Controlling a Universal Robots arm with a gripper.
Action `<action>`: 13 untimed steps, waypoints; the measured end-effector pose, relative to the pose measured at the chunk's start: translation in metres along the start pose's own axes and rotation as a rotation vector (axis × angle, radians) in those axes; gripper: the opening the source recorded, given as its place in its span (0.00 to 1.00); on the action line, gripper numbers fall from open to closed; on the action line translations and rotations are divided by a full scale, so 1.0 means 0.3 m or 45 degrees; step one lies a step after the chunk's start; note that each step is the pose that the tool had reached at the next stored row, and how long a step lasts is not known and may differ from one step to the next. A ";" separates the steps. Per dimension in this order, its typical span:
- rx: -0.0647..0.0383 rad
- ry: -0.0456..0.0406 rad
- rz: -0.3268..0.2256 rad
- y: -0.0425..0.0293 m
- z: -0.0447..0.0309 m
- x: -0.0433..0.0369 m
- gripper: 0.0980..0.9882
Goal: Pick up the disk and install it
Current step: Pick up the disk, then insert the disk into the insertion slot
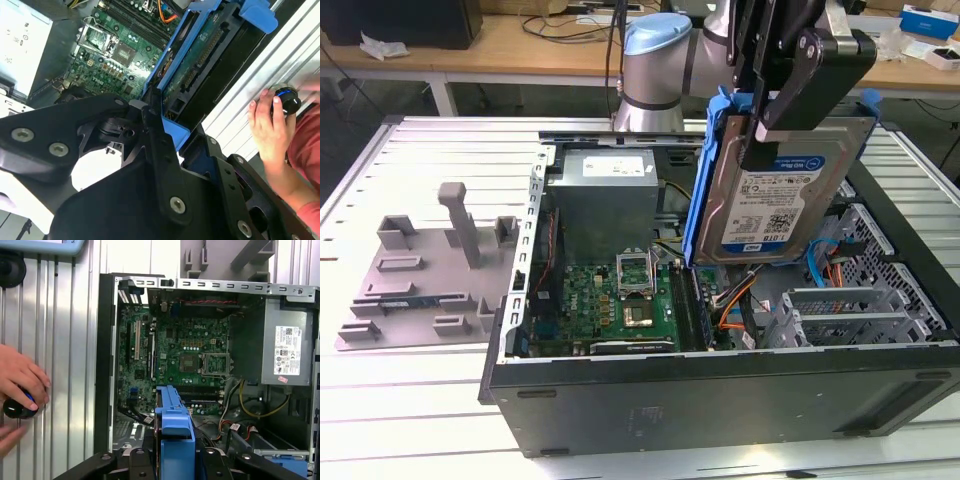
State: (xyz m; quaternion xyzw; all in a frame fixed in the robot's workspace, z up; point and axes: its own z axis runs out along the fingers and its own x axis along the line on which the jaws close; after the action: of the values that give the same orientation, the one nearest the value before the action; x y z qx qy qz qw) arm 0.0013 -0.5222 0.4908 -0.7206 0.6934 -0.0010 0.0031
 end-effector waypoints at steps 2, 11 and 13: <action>0.000 0.000 0.000 0.000 0.000 0.000 0.30; 0.000 0.000 0.000 -0.001 0.000 0.000 0.30; 0.000 0.000 0.000 -0.001 0.000 0.000 0.30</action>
State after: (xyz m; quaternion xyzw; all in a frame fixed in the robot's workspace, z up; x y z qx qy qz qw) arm 0.0015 -0.5222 0.4908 -0.7206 0.6933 -0.0010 0.0031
